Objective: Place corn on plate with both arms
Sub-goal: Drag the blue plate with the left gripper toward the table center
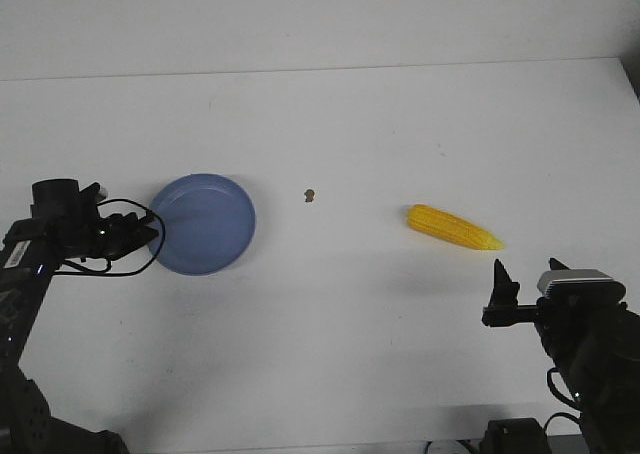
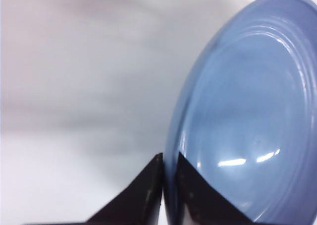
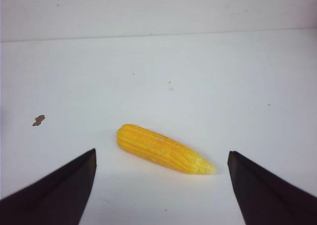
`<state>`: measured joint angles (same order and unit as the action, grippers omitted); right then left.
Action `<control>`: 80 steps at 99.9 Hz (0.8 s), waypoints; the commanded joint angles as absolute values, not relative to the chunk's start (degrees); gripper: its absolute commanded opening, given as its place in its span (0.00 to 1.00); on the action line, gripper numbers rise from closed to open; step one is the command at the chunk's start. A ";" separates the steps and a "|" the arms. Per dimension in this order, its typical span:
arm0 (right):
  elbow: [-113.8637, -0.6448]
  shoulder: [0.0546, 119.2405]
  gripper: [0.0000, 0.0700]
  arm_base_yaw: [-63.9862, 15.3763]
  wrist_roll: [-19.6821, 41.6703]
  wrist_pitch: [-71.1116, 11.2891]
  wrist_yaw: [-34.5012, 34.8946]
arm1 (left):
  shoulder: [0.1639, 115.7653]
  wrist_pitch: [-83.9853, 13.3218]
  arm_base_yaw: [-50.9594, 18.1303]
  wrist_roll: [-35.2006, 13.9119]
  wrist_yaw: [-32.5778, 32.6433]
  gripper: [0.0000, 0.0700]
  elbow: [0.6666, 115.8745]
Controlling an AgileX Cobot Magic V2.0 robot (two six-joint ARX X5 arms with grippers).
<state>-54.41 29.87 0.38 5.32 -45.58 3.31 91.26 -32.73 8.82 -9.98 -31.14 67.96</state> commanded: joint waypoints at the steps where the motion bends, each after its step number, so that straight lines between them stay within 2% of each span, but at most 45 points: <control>1: -55.48 30.00 0.80 0.34 4.91 -45.06 3.40 | 91.55 -33.01 6.83 -9.50 -32.14 0.01 68.51; 55: -55.48 30.00 0.80 0.34 4.91 -45.04 3.40 | 93.43 -32.88 -17.91 -8.21 -32.16 0.01 68.29; 80: -55.48 30.00 0.80 0.34 4.91 -45.08 3.40 | 99.85 -31.79 -24.01 -8.01 -33.41 0.01 68.29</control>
